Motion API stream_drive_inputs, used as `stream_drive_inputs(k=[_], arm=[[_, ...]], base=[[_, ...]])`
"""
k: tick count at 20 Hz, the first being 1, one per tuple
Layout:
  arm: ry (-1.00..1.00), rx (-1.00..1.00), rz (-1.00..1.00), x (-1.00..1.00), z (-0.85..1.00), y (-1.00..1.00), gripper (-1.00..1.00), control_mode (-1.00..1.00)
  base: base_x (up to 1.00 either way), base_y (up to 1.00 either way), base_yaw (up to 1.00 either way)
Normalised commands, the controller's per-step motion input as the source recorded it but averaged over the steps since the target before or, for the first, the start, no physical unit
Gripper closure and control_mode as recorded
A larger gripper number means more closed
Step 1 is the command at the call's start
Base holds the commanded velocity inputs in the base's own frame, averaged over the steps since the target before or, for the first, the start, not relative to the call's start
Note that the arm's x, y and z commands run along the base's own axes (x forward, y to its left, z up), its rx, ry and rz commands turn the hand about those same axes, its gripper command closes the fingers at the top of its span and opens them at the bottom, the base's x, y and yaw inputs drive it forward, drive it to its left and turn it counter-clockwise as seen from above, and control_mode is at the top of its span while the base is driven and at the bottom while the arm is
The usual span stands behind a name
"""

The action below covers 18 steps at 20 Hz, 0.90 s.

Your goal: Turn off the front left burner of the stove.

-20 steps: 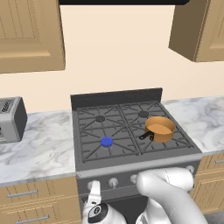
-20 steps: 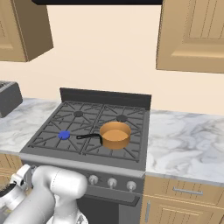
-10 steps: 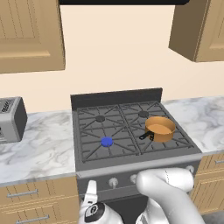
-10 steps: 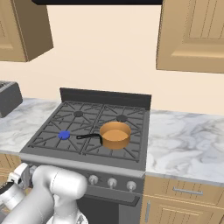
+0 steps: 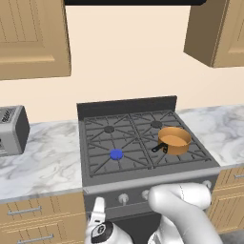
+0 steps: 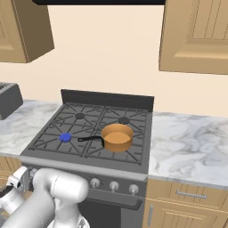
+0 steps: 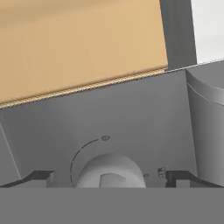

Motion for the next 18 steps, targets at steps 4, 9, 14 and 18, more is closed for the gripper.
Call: stream_drive_inputs(k=[4,9,14,18], arm=[[0.00,0.00,0.00,-0.03,0.00,-0.24,-1.00,-1.00],[0.00,0.00,0.00,0.00,0.00,-0.18,-1.00,-1.00],[0.00,0.00,0.00,0.10,0.00,-0.01,-1.00,-1.00],[0.00,0.01,0.03,0.18,0.00,0.00,-1.00,-1.00]], base=[[0.00,0.00,0.00],[0.00,0.00,0.00],[0.00,0.00,0.00],[0.00,0.00,0.00]])
